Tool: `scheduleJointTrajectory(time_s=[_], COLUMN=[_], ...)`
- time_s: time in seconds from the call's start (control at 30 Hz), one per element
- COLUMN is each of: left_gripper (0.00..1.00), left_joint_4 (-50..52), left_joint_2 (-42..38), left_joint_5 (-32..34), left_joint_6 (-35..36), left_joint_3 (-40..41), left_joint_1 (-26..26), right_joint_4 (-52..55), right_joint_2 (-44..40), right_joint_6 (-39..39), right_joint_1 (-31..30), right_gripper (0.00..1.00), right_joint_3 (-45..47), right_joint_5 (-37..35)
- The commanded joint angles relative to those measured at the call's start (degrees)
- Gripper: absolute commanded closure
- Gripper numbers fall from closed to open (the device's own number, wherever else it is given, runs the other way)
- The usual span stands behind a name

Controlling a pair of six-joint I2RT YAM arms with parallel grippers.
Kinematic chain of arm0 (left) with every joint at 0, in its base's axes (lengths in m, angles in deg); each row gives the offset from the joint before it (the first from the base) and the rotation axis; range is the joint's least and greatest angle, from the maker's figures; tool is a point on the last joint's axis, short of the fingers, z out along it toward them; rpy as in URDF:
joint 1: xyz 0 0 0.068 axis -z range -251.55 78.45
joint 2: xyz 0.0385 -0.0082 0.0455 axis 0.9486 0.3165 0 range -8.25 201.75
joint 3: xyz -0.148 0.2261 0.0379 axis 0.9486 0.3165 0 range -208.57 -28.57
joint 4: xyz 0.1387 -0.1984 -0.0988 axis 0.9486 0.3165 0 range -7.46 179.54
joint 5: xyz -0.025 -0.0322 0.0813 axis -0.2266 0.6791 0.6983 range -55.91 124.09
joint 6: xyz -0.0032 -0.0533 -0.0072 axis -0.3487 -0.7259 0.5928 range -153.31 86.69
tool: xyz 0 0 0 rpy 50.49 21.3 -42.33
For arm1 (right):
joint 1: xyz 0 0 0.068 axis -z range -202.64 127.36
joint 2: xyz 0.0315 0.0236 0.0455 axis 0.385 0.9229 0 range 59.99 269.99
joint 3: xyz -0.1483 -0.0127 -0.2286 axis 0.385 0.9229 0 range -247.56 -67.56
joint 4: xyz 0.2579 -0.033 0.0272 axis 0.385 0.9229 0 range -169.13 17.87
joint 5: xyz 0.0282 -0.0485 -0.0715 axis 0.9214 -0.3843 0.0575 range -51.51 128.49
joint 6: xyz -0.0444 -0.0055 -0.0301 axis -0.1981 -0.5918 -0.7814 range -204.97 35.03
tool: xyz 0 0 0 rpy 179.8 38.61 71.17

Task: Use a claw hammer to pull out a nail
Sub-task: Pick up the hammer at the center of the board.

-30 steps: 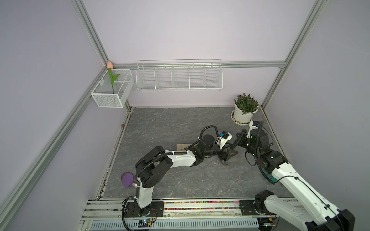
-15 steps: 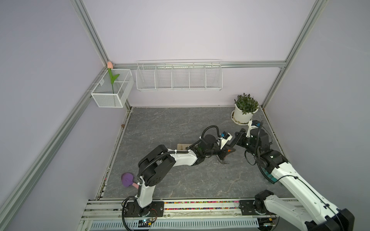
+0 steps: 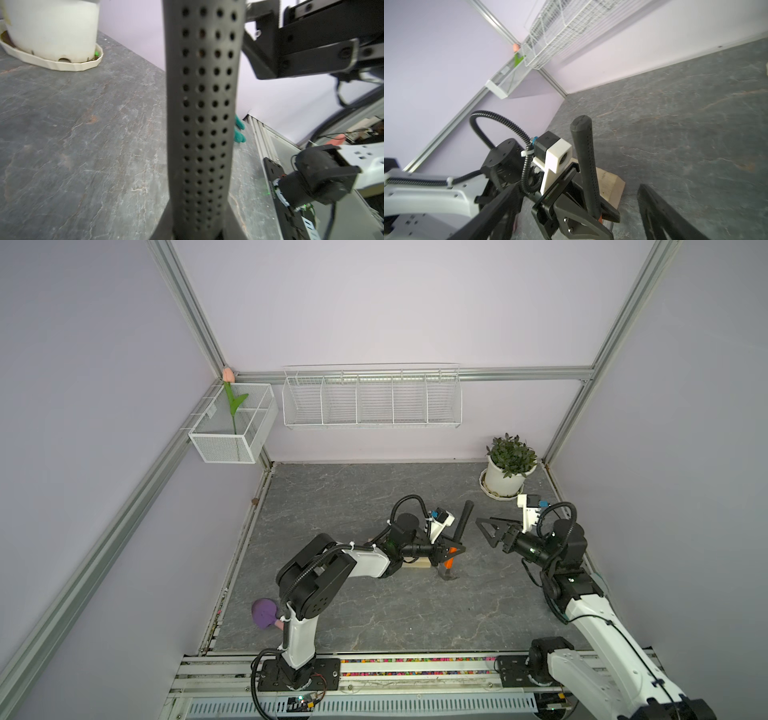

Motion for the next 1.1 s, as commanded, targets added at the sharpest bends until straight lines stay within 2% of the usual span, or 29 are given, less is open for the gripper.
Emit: scheduleJointTrajectory(time_s=[0.0,0.2,0.3,0.5,0.57,0.73,0.93,1.07], left_gripper=[1.00,1.00,1.00,1.00,1.00,1.00,1.00,1.00], left_joint_4=[-7.64,-10.87,-17.29,-25.03,-27.66,-26.72,-23.40,-20.10], left_joint_2=[-5.02,-5.32,-4.10,-1.18,-0.16,0.61,0.47,0.00], left_joint_5=[-10.03,-18.78,-22.40,-25.40,-26.03,-25.82,-24.94,-23.54], left_joint_6=[-1.53,-4.45,-9.60,-17.27,-20.20,-20.00,-17.65,-15.62], left_joint_3=[-0.44,-1.37,-1.91,-4.34,-5.15,-5.80,-5.77,-5.71], left_joint_1=[0.63,0.52,0.40,0.39,0.37,0.41,0.37,0.19], right_joint_4=[-14.71,-24.41,-29.71,-33.59,-33.50,-38.73,-39.48,-35.23], right_joint_2=[0.43,4.50,5.52,7.68,8.95,12.32,14.62,13.87], right_joint_6=[1.76,2.10,3.70,3.16,2.18,3.96,3.59,0.86], right_joint_1=[1.15,1.28,1.13,-1.34,-1.84,-3.53,-4.65,-4.85], right_gripper=[0.09,0.12,0.12,0.15,0.20,0.29,0.53,0.68], right_joint_3=[1.23,1.08,1.34,1.17,1.08,0.81,0.70,0.68], right_joint_5=[13.26,19.02,20.52,21.36,20.80,20.30,18.07,15.54])
